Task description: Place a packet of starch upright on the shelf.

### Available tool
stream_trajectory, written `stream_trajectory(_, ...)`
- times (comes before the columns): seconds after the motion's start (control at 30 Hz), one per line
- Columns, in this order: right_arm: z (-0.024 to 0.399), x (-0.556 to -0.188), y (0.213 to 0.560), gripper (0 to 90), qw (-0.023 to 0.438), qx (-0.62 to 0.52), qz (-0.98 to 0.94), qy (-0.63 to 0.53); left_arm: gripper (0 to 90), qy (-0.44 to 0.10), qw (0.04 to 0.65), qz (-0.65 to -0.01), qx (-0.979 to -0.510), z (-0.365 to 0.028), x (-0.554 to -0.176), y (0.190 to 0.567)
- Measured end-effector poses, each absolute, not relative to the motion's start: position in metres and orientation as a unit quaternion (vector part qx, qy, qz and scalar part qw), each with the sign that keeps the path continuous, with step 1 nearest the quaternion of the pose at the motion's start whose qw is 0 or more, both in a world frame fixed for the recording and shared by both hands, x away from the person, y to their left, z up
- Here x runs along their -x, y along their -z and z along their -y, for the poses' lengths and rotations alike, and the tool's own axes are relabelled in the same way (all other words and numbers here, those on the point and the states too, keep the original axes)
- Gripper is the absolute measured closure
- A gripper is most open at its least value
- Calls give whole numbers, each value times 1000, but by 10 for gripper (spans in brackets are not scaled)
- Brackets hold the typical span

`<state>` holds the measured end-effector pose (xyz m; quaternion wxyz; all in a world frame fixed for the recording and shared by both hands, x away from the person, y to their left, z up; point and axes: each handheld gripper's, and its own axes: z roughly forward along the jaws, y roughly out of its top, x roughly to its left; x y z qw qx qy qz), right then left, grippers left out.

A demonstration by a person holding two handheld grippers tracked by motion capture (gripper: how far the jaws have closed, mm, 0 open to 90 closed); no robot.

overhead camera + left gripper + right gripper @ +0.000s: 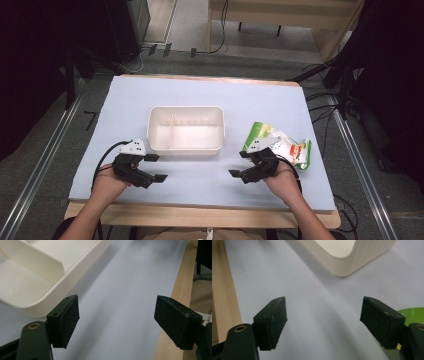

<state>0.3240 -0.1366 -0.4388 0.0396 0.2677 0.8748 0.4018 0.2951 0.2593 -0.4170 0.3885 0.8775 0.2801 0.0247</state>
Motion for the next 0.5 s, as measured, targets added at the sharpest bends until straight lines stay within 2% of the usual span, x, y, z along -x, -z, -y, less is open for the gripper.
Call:
stream_trajectory(0.13,130,-320,440,183,67,-267,-869,-411,209,-25,388,-283,-877,-260,-295,417)
stream_trajectory(0.3,125,-319,438,154,77,-312,-860,-396,209,-27,390,-286,-875,-263,-294,416)
stream_trajectory(0.5,130,-316,435,151,62,-307,-862,-399,209,-28,389,-286,-875,-263,-293,417)
